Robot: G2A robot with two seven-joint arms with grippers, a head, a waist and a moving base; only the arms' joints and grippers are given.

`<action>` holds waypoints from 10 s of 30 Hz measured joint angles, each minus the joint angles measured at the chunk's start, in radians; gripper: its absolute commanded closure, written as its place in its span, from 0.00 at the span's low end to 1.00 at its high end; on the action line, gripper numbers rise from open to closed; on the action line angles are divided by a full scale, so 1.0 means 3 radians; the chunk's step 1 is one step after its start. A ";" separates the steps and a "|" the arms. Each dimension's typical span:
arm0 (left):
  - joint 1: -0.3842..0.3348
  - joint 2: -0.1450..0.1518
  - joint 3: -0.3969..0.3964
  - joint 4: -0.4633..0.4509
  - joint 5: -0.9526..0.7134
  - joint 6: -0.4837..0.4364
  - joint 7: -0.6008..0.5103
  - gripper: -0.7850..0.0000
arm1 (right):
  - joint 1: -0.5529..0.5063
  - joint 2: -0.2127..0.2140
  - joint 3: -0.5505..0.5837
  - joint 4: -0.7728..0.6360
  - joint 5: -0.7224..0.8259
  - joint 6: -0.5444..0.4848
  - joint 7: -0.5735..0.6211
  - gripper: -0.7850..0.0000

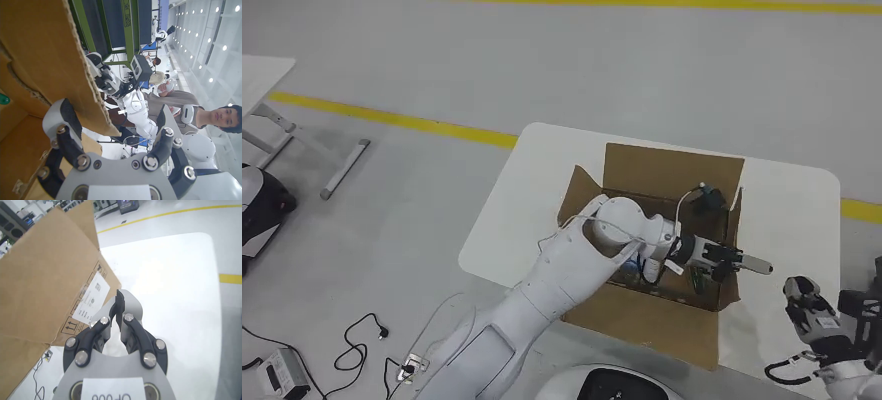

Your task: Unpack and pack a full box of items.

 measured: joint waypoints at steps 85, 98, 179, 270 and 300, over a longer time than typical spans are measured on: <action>0.0773 0.0556 -0.1191 -0.1203 0.1054 0.0285 -0.0124 0.00 | 0.0252 0.0012 -0.0215 -0.0414 0.0080 -0.0079 0.0737 1.00; 0.0535 0.0514 -0.0131 -0.1190 0.2765 0.1117 -0.0029 0.00 | 0.0181 0.0016 -0.0158 -0.0508 -0.0085 -0.0067 0.0700 1.00; -0.0330 -0.0170 0.0863 0.1102 0.3789 0.1641 -0.0068 0.00 | 0.0199 0.0005 -0.0111 -0.0419 -0.0034 -0.0192 0.0742 1.00; 0.0656 0.0031 -0.0487 -0.1556 0.4220 0.1060 -0.1234 1.00 | 0.0301 -0.0033 -0.0139 -0.0172 0.1106 -0.0191 0.0954 1.00; 0.0523 0.0212 -0.1051 -0.2201 0.3760 0.0828 -0.1445 1.00 | 0.0144 0.0020 0.0258 -0.0037 0.1306 -0.0483 0.1045 1.00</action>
